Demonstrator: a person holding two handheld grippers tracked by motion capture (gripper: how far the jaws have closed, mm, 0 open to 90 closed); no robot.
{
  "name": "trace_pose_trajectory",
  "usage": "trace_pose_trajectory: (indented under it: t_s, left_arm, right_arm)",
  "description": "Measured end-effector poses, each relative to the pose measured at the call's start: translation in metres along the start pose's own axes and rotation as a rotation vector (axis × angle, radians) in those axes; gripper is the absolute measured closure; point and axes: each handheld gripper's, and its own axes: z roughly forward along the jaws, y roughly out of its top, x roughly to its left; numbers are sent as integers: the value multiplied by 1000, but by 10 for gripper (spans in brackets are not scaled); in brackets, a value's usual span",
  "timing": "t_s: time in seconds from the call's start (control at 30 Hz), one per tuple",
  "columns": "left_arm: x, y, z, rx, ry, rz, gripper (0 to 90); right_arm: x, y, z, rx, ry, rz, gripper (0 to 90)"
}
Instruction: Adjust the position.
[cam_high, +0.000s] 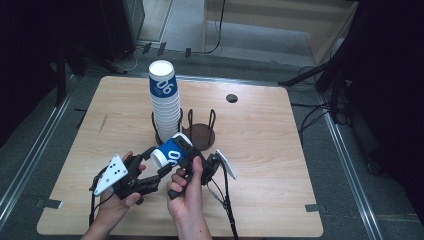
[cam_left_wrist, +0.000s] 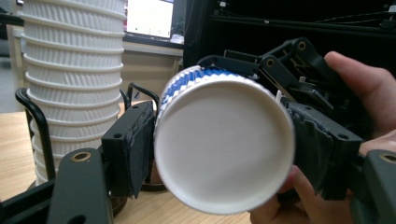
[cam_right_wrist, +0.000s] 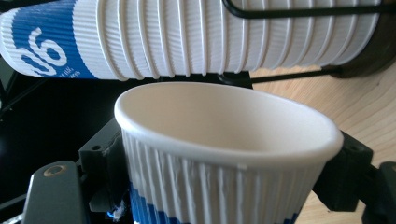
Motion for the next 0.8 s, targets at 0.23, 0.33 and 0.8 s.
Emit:
trace_pose_trajectory:
  t_s: [0.23, 0.33, 0.8]
  left_arm:
    - [1, 0, -3, 40, 38, -5, 139]
    - [2, 1, -4, 53, 39, -19, 115]
    - [11, 0, -12, 79, 41, -76, 21]
  right_arm:
    - [5, 6, -6, -60, -5, -62, 207]
    - [7, 10, -9, -84, -5, -97, 209]
    - [18, 22, -24, -251, -78, -454, 211]
